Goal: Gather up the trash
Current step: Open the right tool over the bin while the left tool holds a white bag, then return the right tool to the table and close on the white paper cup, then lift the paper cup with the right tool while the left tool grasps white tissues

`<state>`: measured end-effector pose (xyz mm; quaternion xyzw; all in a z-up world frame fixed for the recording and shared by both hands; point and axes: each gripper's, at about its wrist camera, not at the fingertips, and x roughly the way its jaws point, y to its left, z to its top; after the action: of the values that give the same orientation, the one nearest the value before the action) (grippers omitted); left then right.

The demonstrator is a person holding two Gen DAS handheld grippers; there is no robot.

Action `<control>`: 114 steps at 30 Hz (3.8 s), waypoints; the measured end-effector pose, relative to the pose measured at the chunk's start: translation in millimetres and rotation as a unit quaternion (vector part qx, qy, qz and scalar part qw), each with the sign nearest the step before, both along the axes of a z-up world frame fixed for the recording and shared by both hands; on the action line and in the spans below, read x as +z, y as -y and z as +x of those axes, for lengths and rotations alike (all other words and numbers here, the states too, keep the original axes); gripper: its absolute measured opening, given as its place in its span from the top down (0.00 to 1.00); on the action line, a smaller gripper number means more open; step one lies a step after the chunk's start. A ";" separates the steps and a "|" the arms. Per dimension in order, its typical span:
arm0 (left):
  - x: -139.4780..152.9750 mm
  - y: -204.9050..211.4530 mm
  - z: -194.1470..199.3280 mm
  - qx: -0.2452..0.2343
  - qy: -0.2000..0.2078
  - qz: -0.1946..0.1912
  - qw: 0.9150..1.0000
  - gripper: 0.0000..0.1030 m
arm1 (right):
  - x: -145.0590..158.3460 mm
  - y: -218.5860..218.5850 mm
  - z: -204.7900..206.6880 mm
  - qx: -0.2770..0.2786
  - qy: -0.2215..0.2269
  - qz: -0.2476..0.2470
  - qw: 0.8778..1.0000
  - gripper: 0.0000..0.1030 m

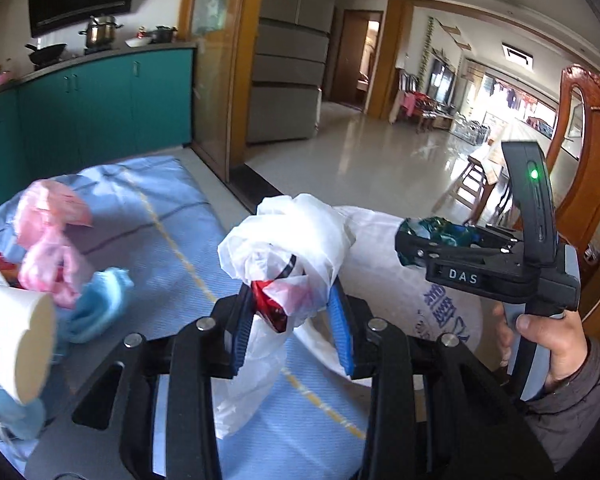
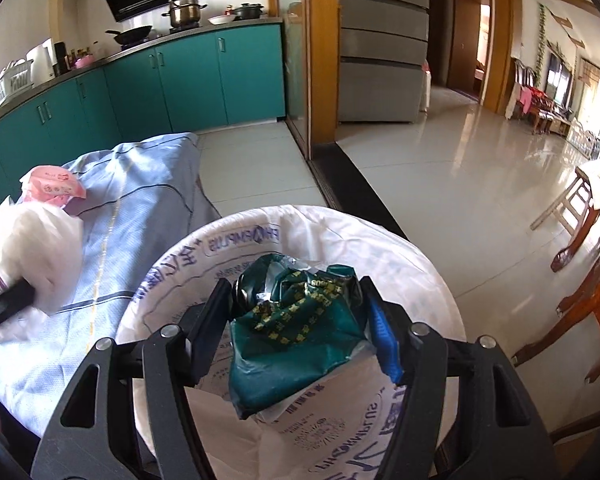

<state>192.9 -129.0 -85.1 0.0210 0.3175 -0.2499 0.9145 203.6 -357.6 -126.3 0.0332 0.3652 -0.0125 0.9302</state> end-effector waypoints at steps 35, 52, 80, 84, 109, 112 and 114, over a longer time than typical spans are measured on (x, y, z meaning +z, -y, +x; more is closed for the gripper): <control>29.1 -222.1 8.9 0.409 0.061 0.015 0.911 0.11 | 16.6 -196.5 4.0 0.254 0.028 0.012 0.967 0.16; 13.3 -333.2 -21.2 0.453 -0.009 -0.010 0.891 0.09 | 1.9 -270.2 -3.1 0.348 0.002 0.007 0.937 0.15; -18.5 -330.9 -8.8 0.409 -0.077 0.014 0.909 0.09 | 9.0 -347.9 40.9 0.420 0.000 0.081 0.904 0.07; -18.9 -327.0 -8.3 0.405 -0.076 0.021 0.911 0.09 | 5.8 -349.9 36.4 0.432 -0.010 0.082 0.898 0.20; -15.4 -315.1 -8.7 0.387 -0.066 0.024 0.919 0.09 | 8.9 -245.9 6.1 0.327 0.008 0.036 0.944 0.24; -13.6 -315.2 -9.7 0.384 -0.063 0.023 0.921 0.09 | 1.1 -238.2 5.7 0.313 -0.005 0.009 0.950 0.24; -13.1 -315.8 -10.0 0.384 -0.062 0.021 0.921 0.09 | -3.8 -237.3 4.8 0.312 -0.012 0.000 0.950 0.24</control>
<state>182.9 186.8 -98.2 -0.0985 0.3627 0.1261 0.9181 208.4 -120.3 -130.1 -0.0822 0.3686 0.2780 0.8832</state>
